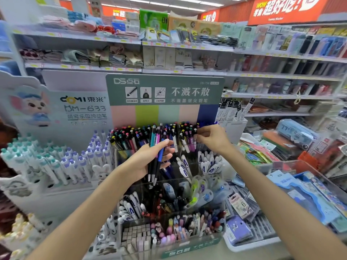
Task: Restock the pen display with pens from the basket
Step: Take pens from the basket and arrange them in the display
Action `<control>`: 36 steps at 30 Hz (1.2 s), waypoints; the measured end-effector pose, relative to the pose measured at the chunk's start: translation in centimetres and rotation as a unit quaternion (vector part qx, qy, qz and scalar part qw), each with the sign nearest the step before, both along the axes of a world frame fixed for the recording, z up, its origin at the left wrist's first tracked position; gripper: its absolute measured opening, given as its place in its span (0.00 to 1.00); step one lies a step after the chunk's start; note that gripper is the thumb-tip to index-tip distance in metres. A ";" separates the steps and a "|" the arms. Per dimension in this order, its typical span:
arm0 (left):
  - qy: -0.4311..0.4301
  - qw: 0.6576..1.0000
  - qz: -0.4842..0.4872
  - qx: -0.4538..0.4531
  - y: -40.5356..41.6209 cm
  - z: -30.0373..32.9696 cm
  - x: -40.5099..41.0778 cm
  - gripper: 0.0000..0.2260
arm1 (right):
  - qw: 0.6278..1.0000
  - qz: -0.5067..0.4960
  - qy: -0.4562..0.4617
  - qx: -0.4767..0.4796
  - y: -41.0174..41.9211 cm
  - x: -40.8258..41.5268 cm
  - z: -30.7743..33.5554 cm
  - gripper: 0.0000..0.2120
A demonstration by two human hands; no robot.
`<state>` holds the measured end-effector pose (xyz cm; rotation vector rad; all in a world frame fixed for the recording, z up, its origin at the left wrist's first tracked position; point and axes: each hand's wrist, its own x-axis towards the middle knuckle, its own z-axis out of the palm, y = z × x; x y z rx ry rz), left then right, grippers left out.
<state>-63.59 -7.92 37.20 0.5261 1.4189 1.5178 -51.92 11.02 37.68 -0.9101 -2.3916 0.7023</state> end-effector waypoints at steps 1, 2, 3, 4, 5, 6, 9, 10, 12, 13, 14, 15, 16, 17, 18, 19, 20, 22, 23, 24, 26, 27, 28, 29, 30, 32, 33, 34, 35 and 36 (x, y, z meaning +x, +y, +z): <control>0.005 1.000 -0.001 -0.005 0.0 -0.1 0.2 0.10 | 1.000 -0.005 -0.001 0.004 -0.1 0.0 -0.1 0.13; 0.012 1.000 -0.001 -0.013 0.1 -0.1 0.3 0.11 | 1.000 -0.013 -0.006 0.017 -0.2 0.0 -0.1 0.12; 0.022 1.000 0.000 -0.022 0.1 -0.1 0.5 0.12 | 0.999 -0.024 -0.008 0.034 -0.3 0.1 0.0 0.12; 0.033 0.999 0.001 -0.028 0.0 -0.1 0.6 0.13 | 0.998 -0.039 0.002 0.051 -0.5 0.2 0.2 0.12; 0.042 0.999 0.001 -0.029 0.0 -0.1 0.7 0.14 | 0.996 -0.055 0.025 0.064 -1.1 0.3 0.6 0.11; 0.047 0.999 0.001 -0.026 -0.1 -0.1 0.8 0.15 | 0.994 -0.060 0.056 0.067 -1.9 0.5 1.0 0.09; 0.061 0.998 -0.005 -0.012 -0.3 -0.1 0.9 0.13 | 0.994 0.027 0.075 -0.071 -5.1 0.1 2.1 0.10; 0.072 0.997 -0.014 -0.006 -0.4 -0.1 0.9 0.13 | 0.987 0.062 0.049 -0.139 -6.1 -0.1 2.3 0.13; 0.096 0.995 -0.033 0.005 -0.6 -0.2 0.9 0.11 | 0.968 0.101 0.019 -0.227 -7.2 -0.5 2.2 0.14; 0.106 0.994 -0.037 0.009 -0.7 -0.3 0.8 0.11 | 0.961 0.109 0.022 -0.252 -7.3 -0.7 2.1 0.13; 0.112 0.993 -0.036 0.014 -0.8 -0.4 0.6 0.12 | 0.955 0.115 0.029 -0.272 -7.3 -0.9 1.8 0.12; 0.115 0.993 -0.033 0.019 -1.0 -0.5 0.4 0.13 | 0.947 0.121 0.041 -0.294 -7.3 -1.0 1.8 0.12; 0.114 0.993 -0.027 0.026 -1.2 -0.5 0.2 0.14 | 0.939 0.120 0.061 -0.316 -7.2 -1.0 1.9 0.11; 0.111 0.993 -0.015 0.034 -1.4 -0.5 -0.1 0.13 | 0.933 0.105 0.096 -0.330 -7.0 -1.1 2.1 0.11; 0.104 0.994 0.003 0.043 -1.7 -0.4 -0.6 0.13 | 0.931 0.075 0.146 -0.327 -6.6 -1.1 2.4 0.11; 0.099 0.993 0.029 0.051 -2.0 -0.4 -1.1 0.12 | 0.929 0.040 0.204 -0.305 -6.1 -1.0 2.9 0.10; 0.096 0.992 0.060 0.056 -2.4 -0.3 -1.7 0.11 | 0.930 0.008 0.257 -0.264 -5.5 -0.8 3.4 0.09; 0.095 0.988 0.108 0.061 -3.0 -0.3 -2.9 0.11 | 0.941 -0.018 0.307 -0.141 -4.6 -0.6 4.2 0.07; 0.092 0.987 0.121 0.060 -3.3 -0.3 -3.4 0.11 | 0.952 -0.013 0.298 -0.067 -4.4 -0.8 4.3 0.06; 0.088 0.986 0.128 0.059 -3.4 -0.2 -3.8 0.11 | 0.962 -0.004 0.272 0.007 -4.4 -1.0 4.2 0.07; 0.081 0.987 0.128 0.058 -3.4 -0.2 -4.1 0.10 | 0.971 0.019 0.196 0.135 -5.0 -1.7 3.6 0.08; 0.081 0.987 0.124 0.056 -3.4 -0.2 -4.0 0.10 | 0.971 0.029 0.160 0.173 -5.3 -2.1 3.1 0.08; 0.083 0.988 0.120 0.055 -3.3 -0.2 -3.9 0.10 | 0.972 0.037 0.132 0.191 -5.6 -2.5 2.5 0.09; 0.083 0.989 0.114 0.055 -3.2 -0.3 -3.9 0.10 | 0.974 0.041 0.110 0.194 -5.6 -3.0 1.9 0.10; 0.083 0.989 0.108 0.055 -3.1 -0.3 -3.8 0.10 | 0.977 0.044 0.095 0.186 -5.8 -3.3 1.5 0.10; 0.082 0.990 0.097 0.054 -3.1 -0.3 -3.7 0.10 | 0.983 0.045 0.080 0.161 -5.7 -3.8 1.2 0.11; 0.082 0.991 0.093 0.054 -3.0 -0.4 -3.7 0.10 | 0.985 0.050 0.069 0.148 -5.6 -4.0 1.5 0.11; 0.082 0.991 0.090 0.052 -3.0 -0.4 -3.7 0.10 | 0.988 0.062 0.050 0.136 -5.4 -4.3 1.9 0.11; 0.081 0.992 0.085 0.049 -3.0 -0.4 -3.7 0.10 | 0.989 0.074 0.022 0.129 -5.4 -4.5 2.4 0.12; 0.081 0.992 0.080 0.047 -3.0 -0.3 -3.7 0.10 | 0.988 0.082 -0.009 0.129 -5.3 -4.7 2.9 0.12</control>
